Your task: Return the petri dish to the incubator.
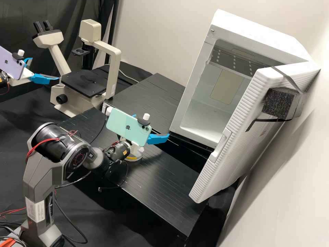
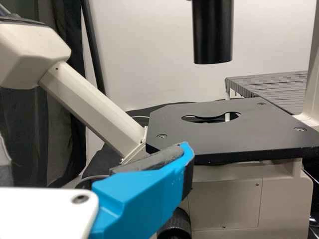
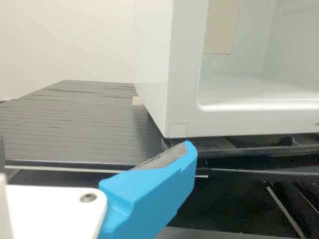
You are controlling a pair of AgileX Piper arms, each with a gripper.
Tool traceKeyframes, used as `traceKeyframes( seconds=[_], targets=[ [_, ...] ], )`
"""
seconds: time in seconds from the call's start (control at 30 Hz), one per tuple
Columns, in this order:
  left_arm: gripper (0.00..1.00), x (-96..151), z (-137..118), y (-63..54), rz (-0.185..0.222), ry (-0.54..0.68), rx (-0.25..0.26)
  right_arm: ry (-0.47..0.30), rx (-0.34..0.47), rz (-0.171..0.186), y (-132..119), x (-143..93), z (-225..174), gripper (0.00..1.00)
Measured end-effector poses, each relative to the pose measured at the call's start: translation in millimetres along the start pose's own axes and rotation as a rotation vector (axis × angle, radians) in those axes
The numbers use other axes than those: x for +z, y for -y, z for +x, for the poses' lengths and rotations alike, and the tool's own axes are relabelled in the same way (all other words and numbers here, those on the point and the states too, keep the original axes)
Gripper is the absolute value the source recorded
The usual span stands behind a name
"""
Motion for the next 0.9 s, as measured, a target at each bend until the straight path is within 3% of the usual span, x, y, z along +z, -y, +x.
traceKeyframes(
  seconds=[0.3, 0.47, 0.73, 0.9],
  targets=[
    [1.00, 0, 0, 0.0, 0.000, 0.000, 0.000, 0.001, -0.001, 0.000, 1, 1, -1, 1.00],
    [1.00, 0, 0, 0.0, 0.000, 0.000, 0.000, 0.019, 0.011, 0.000, -2, 8, -21, 1.00],
    [1.00, 0, 0, 0.0, 0.000, 0.000, 0.000, -0.053, 0.077, 0.069, -11, 16, -79, 1.00],
    [1.00, 0, 0, 0.0, 0.000, 0.000, 0.000, -0.089, 0.081, 0.085, -8, 19, -113, 1.00]
  ],
)
